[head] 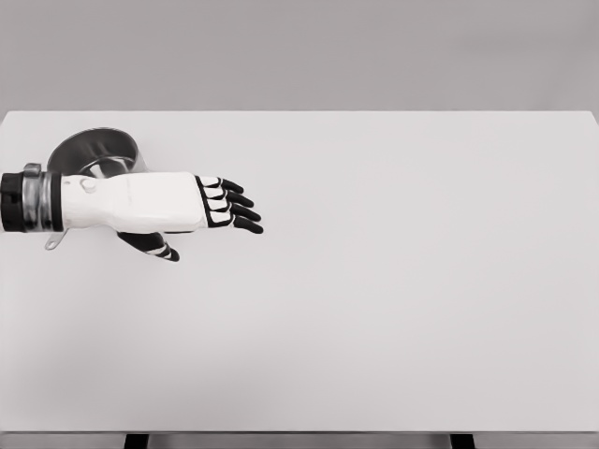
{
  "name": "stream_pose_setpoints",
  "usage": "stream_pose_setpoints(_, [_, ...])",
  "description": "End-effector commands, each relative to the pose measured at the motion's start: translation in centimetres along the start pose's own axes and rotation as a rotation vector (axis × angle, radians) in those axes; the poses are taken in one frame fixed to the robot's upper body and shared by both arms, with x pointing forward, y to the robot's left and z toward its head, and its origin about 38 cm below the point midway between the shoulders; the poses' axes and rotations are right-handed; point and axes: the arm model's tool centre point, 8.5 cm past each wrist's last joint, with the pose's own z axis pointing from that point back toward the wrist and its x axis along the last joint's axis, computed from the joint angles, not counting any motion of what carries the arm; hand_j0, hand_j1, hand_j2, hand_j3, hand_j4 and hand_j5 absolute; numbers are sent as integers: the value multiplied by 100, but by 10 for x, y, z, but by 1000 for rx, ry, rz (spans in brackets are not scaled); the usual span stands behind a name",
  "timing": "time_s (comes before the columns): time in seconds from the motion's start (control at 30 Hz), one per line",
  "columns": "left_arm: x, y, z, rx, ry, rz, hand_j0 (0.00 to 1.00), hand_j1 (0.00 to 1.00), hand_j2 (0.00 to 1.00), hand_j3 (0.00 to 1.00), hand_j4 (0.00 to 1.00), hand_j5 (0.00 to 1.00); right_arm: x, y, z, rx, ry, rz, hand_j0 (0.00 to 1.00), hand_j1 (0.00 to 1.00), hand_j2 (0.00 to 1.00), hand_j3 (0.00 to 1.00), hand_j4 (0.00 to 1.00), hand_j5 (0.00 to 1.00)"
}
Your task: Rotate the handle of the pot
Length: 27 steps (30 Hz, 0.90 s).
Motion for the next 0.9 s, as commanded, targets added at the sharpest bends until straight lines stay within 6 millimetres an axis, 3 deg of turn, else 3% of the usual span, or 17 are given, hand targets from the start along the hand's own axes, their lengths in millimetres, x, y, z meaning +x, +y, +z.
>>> stream_pose_setpoints(0.0, [0, 0, 1, 4, 1, 5, 100, 100, 100, 100, 100, 100, 0, 0, 0, 1, 1, 3, 100, 100, 100, 100, 100, 100])
stream_pose_setpoints(0.23, [-4, 22, 7, 10, 24, -56, 100, 100, 100, 100, 100, 100, -2, 0, 0, -1, 3, -3, 100, 100, 100, 100, 100, 100])
stream_pose_setpoints(0.47, [-26, 3, 18, -68, 130, -84, 100, 100, 100, 100, 100, 100, -2, 0, 0, -1, 3, -3, 100, 100, 100, 100, 100, 100])
stream_pose_setpoints(0.63, [-64, -32, 36, -139, 247, 10, 100, 100, 100, 100, 100, 100, -2, 0, 0, -1, 3, -3, 100, 100, 100, 100, 100, 100])
stream_pose_setpoints(0.87, [-46, -25, 24, -136, 191, -31, 100, 100, 100, 100, 100, 100, -2, 0, 0, -1, 3, -3, 100, 100, 100, 100, 100, 100])
